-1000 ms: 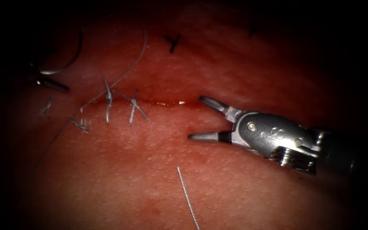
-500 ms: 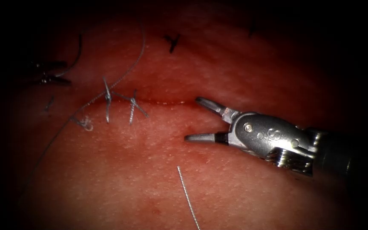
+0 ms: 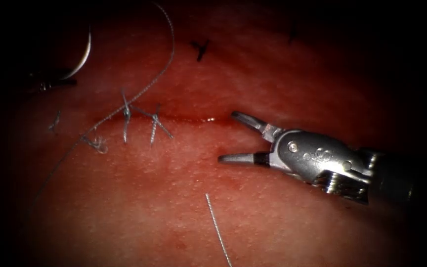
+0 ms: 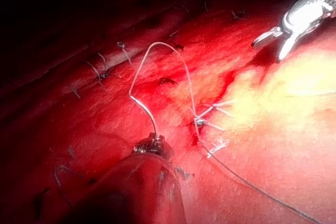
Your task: Wound Closure
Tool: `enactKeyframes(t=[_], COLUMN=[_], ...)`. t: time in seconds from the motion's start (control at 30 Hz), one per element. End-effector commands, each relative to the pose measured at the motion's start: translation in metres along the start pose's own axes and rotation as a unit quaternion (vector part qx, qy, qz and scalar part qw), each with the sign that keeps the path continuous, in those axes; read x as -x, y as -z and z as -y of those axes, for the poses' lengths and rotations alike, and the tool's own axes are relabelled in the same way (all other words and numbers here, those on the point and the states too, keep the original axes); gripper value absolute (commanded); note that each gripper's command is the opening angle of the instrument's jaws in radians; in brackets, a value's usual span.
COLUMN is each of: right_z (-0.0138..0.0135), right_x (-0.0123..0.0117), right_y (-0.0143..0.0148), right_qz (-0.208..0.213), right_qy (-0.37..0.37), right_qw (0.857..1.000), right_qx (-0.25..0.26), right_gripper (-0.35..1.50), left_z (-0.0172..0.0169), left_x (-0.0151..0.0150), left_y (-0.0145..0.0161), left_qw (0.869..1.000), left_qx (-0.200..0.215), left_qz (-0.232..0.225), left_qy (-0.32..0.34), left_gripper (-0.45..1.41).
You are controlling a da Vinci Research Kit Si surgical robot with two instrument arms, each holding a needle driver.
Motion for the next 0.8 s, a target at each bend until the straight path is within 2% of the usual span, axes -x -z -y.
enactKeyframes(t=[0.03, 0.17, 0.33, 0.5, 0.63, 0.7, 0.8], right_z=[-0.0004, -0.0002, 0.0009, 0.0027, 0.0040, 0.0043, 0.0052], right_x=[-0.0005, -0.0015, -0.0040, -0.0070, -0.0092, -0.0098, -0.0104], right_y=[-0.0004, 0.0005, 0.0021, 0.0050, 0.0081, 0.0095, 0.0114], right_qz=[-0.005, -0.022, -0.041, -0.049, -0.054, -0.058, -0.060], right_qy=[-0.005, -0.027, -0.045, -0.057, -0.065, -0.070, -0.071], right_qw=[1.000, 0.999, 0.998, 0.997, 0.996, 0.996, 0.996], right_qx=[0.000, 0.003, 0.008, 0.005, -0.002, -0.005, -0.011], right_gripper=[0.61, 0.64, 0.83, 0.83, 0.71, 0.71, 0.73], left_z=[-0.0004, -0.0027, -0.0056, -0.0085, -0.0107, -0.0116, -0.0127], left_x=[-0.0011, -0.0046, -0.0090, -0.0129, -0.0157, -0.0170, -0.0185], left_y=[-0.0004, 0.0013, 0.0034, 0.0051, 0.0060, 0.0066, 0.0073], left_qw=[1.000, 0.999, 0.998, 0.997, 0.996, 0.995, 0.994], left_qx=[-0.007, -0.027, -0.042, -0.053, -0.056, -0.059, -0.062], left_qz=[-0.006, -0.019, -0.036, -0.046, -0.047, -0.055, -0.054], left_qy=[-0.003, -0.020, -0.034, -0.044, -0.054, -0.060, -0.070], left_gripper=[-0.45, -0.45, -0.45, -0.43, -0.35, -0.35, -0.45])
